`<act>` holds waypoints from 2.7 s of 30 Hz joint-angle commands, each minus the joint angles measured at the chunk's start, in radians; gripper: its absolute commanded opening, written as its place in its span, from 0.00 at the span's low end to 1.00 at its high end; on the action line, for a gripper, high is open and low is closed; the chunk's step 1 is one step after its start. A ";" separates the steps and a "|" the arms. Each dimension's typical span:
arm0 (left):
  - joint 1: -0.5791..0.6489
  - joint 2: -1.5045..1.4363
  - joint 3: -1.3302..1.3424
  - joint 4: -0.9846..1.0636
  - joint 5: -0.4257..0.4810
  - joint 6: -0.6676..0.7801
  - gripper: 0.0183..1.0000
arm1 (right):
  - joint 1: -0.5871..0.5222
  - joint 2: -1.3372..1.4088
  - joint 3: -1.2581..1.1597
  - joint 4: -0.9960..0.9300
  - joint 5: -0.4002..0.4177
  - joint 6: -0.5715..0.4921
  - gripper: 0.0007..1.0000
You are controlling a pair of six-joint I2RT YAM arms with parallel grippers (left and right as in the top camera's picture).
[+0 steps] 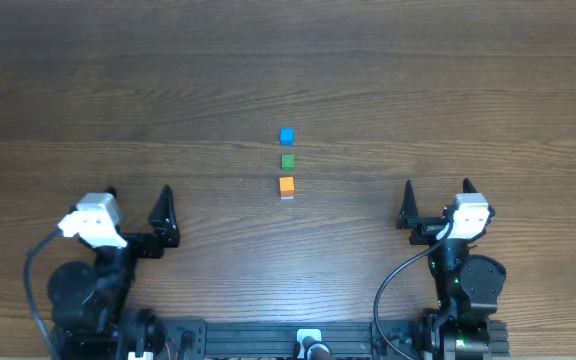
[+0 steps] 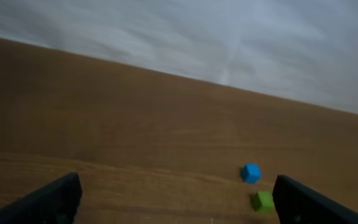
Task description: Stack Cubes
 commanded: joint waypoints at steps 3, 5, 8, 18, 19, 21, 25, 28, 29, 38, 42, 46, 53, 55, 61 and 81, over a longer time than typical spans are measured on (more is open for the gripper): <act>-0.004 -0.061 -0.100 0.054 0.066 0.038 0.99 | 0.005 -0.009 -0.007 -0.001 0.006 -0.002 0.99; -0.011 -0.076 -0.128 0.075 0.066 0.042 0.98 | 0.005 -0.009 -0.007 -0.001 0.006 -0.002 0.99; -0.019 -0.090 -0.179 0.130 0.070 0.063 0.98 | 0.005 -0.009 -0.007 -0.001 0.006 -0.002 0.99; -0.025 -0.090 -0.297 0.294 0.074 0.064 0.98 | 0.005 -0.009 -0.007 -0.001 0.006 -0.002 0.99; -0.031 -0.090 -0.298 0.300 0.074 0.063 0.98 | 0.005 -0.009 -0.007 -0.001 0.006 -0.002 0.99; -0.045 -0.090 -0.299 0.304 0.073 0.064 0.98 | 0.005 -0.009 -0.007 -0.001 0.006 -0.002 0.99; -0.077 -0.090 -0.313 0.342 0.064 0.090 0.99 | 0.005 -0.009 -0.007 -0.001 0.006 -0.002 0.99; -0.085 -0.090 -0.344 0.418 0.057 0.129 0.99 | 0.005 -0.009 -0.007 -0.001 0.006 -0.002 0.99; -0.085 -0.090 -0.344 0.425 0.058 0.151 1.00 | 0.005 -0.009 -0.007 -0.001 0.006 -0.002 0.99; -0.073 -0.090 -0.344 0.406 0.057 0.353 1.00 | 0.005 -0.009 -0.007 -0.001 0.006 -0.002 0.99; -0.051 -0.090 -0.344 0.406 0.058 0.352 1.00 | 0.005 -0.009 -0.007 -0.001 0.006 -0.002 0.99; -0.040 -0.090 -0.344 0.407 0.061 0.347 1.00 | 0.005 -0.009 -0.007 -0.001 0.006 -0.002 0.99; -0.040 -0.089 -0.344 0.407 0.061 0.347 1.00 | 0.005 -0.009 -0.007 -0.001 0.006 -0.002 0.99; -0.040 -0.089 -0.344 0.407 0.061 0.347 1.00 | 0.005 -0.009 -0.007 -0.001 0.006 -0.002 0.99; -0.040 -0.089 -0.344 0.407 0.061 0.347 1.00 | 0.005 -0.009 -0.007 -0.001 0.006 -0.002 0.99; -0.040 -0.089 -0.344 0.407 0.061 0.347 1.00 | 0.005 0.006 0.118 0.300 -0.430 0.259 0.99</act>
